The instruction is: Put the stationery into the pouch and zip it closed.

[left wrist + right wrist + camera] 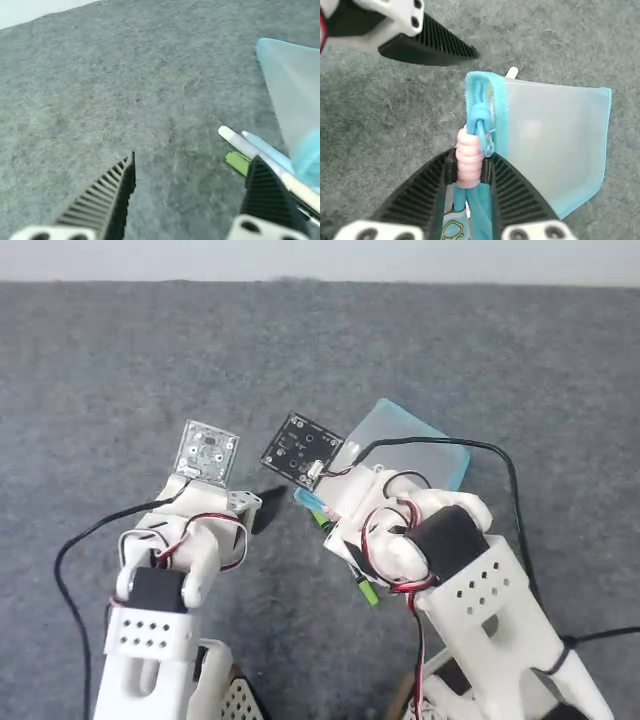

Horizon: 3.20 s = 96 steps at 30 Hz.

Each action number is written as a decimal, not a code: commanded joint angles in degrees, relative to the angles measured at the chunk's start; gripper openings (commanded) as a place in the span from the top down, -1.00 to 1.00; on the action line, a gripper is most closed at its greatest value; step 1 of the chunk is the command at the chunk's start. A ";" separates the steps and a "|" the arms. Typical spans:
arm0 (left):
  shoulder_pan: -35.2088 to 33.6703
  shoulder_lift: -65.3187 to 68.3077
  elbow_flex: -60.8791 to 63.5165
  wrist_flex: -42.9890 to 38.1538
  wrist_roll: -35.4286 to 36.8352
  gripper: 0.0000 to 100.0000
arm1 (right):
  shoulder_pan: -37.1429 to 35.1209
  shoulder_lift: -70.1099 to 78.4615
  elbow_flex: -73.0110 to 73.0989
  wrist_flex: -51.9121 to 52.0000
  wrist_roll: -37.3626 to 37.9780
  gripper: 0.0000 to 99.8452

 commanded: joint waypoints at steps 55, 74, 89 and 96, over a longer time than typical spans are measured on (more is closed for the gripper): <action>6.15 -15.56 -2.95 10.55 -2.46 0.33 | 1.71 -6.37 2.46 -0.13 -2.73 0.99; 10.64 -15.03 1.98 0.26 0.26 0.33 | -3.56 -7.16 2.20 1.80 -3.43 0.99; 13.89 -15.03 4.70 -2.55 0.18 0.37 | -12.53 -16.75 1.49 5.05 -1.32 0.99; 18.73 -15.12 6.55 -2.90 -0.09 0.80 | -12.18 -16.40 1.67 5.23 -1.32 0.99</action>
